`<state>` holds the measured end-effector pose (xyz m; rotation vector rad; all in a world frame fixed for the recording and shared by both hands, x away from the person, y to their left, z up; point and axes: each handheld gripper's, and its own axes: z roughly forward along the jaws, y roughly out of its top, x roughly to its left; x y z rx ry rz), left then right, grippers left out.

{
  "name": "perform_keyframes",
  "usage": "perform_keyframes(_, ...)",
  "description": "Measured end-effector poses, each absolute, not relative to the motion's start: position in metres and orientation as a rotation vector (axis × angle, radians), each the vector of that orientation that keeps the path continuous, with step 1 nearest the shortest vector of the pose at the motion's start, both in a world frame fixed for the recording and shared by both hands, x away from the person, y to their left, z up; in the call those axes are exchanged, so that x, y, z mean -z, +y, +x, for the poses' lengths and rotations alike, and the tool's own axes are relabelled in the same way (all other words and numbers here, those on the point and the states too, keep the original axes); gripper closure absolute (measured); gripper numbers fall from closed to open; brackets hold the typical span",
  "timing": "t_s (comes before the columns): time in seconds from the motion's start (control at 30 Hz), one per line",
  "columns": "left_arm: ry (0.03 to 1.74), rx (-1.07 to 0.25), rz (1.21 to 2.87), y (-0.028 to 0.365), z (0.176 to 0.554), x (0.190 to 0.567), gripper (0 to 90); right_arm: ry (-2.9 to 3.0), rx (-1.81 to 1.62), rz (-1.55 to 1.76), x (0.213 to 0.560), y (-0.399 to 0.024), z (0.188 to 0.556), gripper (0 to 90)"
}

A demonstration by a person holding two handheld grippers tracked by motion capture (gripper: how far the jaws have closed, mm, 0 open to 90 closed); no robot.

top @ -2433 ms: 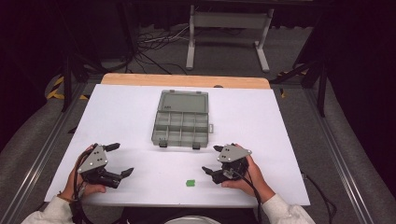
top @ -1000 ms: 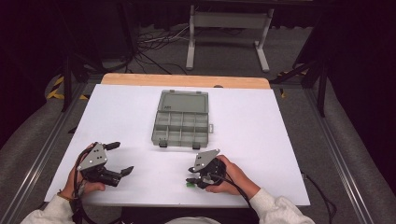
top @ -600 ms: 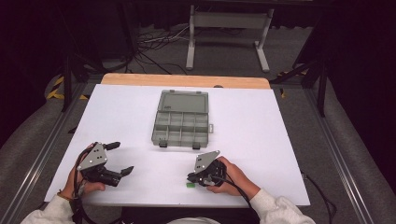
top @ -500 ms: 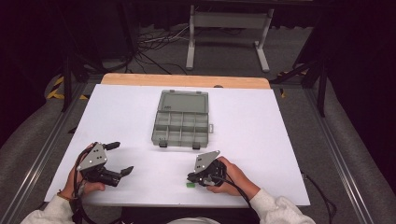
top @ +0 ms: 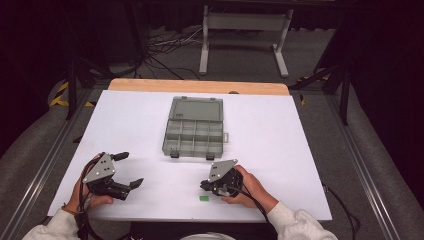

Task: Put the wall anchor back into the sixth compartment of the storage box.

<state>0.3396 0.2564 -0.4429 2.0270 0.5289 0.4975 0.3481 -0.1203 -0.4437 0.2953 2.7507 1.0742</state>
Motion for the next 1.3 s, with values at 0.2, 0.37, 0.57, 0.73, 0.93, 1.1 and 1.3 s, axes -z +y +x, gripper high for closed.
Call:
perform_keyframes(0.2, 0.525, -0.504, 2.036, 0.256, 0.34, 0.444, 3.8, 2.698, -1.101, 0.326, 0.438, -0.122, 0.353, 85.6)
perform_keyframes(0.37, 0.519, -0.505, 2.034, 0.255, 0.339, 0.443, 3.7, 2.663, -1.119, 0.341, 0.433, -0.124, 0.357, 85.6)
perform_keyframes(0.57, 0.524, -0.508, 2.027, 0.256, 0.339, 0.443, 3.7, 2.615, -1.157, 0.373, 0.425, -0.126, 0.364, 85.6)
perform_keyframes(0.73, 0.526, -0.502, 2.029, 0.255, 0.339, 0.444, 3.6, 2.601, -1.164, 0.379, 0.422, -0.126, 0.366, 85.6)
perform_keyframes(0.93, 0.527, -0.503, 2.03, 0.255, 0.339, 0.444, 3.6, 2.576, -1.172, 0.377, 0.418, -0.123, 0.372, 85.6)
perform_keyframes(1.1, 0.531, -0.508, 2.03, 0.255, 0.339, 0.444, 3.2, 2.56, -1.16, 0.386, 0.416, -0.122, 0.378, 85.6)
perform_keyframes(1.3, 0.538, -0.514, 2.032, 0.255, 0.339, 0.444, 2.6, 2.553, -1.162, 0.406, 0.414, -0.12, 0.383, 85.6)
